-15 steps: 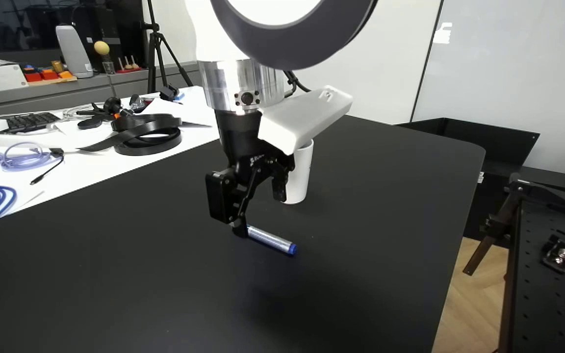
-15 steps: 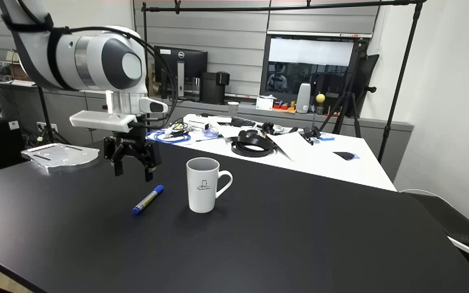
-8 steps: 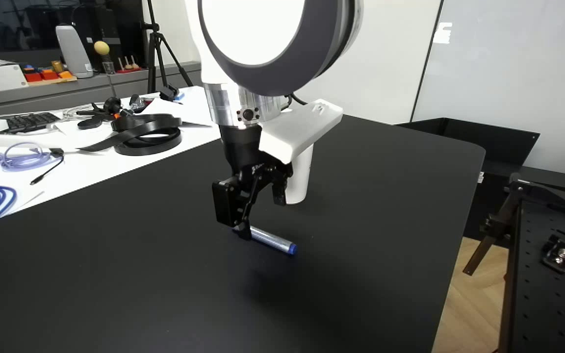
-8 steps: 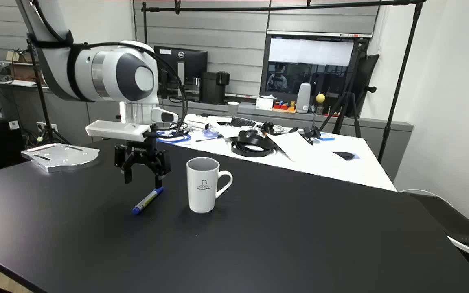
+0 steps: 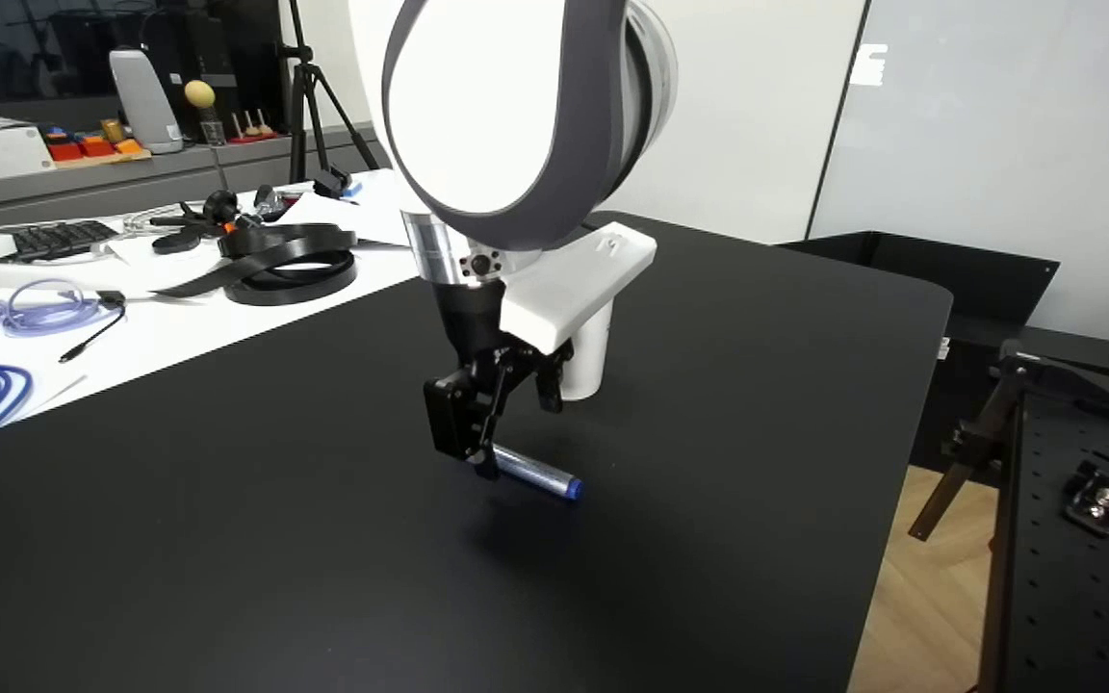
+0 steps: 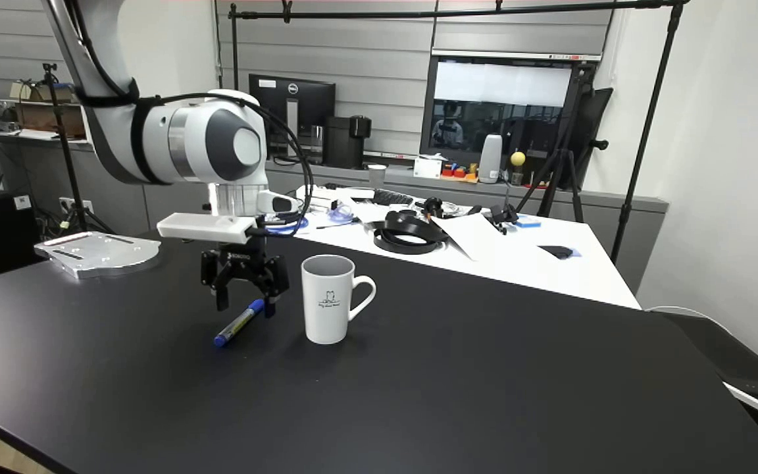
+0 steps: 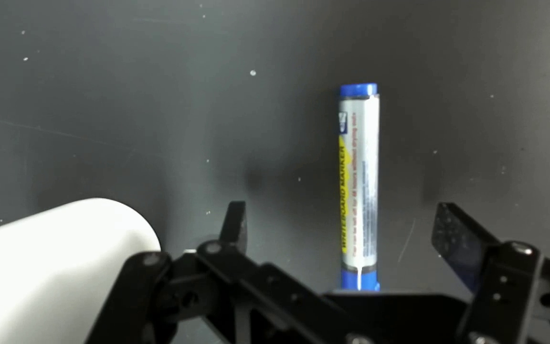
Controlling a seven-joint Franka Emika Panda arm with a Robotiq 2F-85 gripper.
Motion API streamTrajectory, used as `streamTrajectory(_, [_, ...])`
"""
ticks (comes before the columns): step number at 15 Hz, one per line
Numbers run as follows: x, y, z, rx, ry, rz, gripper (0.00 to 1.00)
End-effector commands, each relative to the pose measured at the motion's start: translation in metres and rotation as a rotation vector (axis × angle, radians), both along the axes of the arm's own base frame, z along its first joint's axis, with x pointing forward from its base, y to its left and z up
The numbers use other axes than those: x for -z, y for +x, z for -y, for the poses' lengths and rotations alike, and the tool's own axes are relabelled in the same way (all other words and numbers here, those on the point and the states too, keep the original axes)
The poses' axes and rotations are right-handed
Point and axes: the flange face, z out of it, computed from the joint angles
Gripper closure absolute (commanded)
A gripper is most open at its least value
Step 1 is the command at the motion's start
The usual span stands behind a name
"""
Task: Put the marker into the mug.
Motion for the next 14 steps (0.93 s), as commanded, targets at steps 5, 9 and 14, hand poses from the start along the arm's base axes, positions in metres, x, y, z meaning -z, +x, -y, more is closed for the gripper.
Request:
streamTrajectory(5, [0.016, 0.016, -0.014, 0.031, -0.005, -0.003, 0.47])
streamTrajectory(9, [0.013, 0.018, -0.016, 0.038, 0.012, 0.008, 0.74])
streamTrajectory(14, [0.002, 0.015, -0.014, 0.052, 0.025, 0.01, 0.96])
